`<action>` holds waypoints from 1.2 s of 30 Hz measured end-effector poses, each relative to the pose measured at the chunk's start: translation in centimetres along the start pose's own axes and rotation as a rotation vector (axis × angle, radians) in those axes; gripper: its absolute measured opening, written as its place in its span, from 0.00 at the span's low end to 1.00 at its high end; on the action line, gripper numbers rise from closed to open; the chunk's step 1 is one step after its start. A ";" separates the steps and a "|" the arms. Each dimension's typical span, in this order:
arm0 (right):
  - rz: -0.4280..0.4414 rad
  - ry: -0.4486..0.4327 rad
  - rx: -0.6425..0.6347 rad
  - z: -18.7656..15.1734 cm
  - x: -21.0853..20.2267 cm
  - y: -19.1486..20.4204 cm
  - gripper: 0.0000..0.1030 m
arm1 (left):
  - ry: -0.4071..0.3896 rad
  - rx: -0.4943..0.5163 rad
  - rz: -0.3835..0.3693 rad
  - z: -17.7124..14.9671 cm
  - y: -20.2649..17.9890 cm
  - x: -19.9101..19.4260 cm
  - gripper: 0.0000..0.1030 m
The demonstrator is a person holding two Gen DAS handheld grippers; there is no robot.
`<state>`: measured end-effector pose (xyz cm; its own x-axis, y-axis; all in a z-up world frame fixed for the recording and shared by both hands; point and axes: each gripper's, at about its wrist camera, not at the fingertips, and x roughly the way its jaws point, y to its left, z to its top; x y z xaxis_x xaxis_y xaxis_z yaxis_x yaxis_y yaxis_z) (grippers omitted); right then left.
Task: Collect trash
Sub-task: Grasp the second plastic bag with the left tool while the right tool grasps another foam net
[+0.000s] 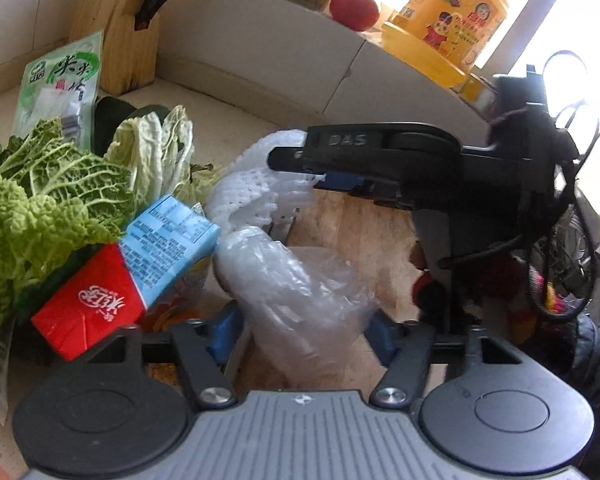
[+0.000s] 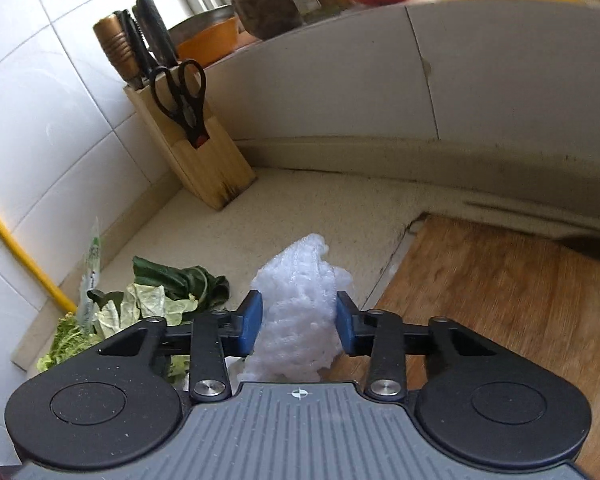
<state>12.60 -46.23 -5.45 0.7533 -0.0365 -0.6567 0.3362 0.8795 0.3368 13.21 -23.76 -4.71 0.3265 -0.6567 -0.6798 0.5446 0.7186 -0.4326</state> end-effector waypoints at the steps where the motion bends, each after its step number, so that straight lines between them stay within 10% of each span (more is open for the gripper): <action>1: 0.004 0.001 0.010 -0.1 -0.2 -0.1 0.41 | 0.006 -0.003 0.004 0.0 0.1 0.1 0.48; 18: 0.053 -0.019 0.018 -2.2 -6.0 -0.2 0.28 | 0.018 0.093 0.013 -1.3 -0.2 -1.9 0.40; 26: 0.034 0.018 0.028 -3.3 -7.4 -1.0 0.28 | 0.047 0.032 -0.011 -0.9 1.1 -2.1 0.65; 33: -0.006 0.017 -0.009 -3.1 -6.7 -0.9 0.65 | 0.043 -0.079 -0.025 0.2 1.4 -0.7 0.74; 36: -0.018 0.001 -0.036 -2.6 -6.1 -0.7 0.65 | 0.047 -0.110 -0.024 0.6 1.3 0.2 0.75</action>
<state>6.26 -45.40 -3.48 0.7467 -0.0525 -0.6631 0.3296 0.8951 0.3003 14.46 -23.11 -5.09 0.2760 -0.6643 -0.6946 0.4630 0.7252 -0.5096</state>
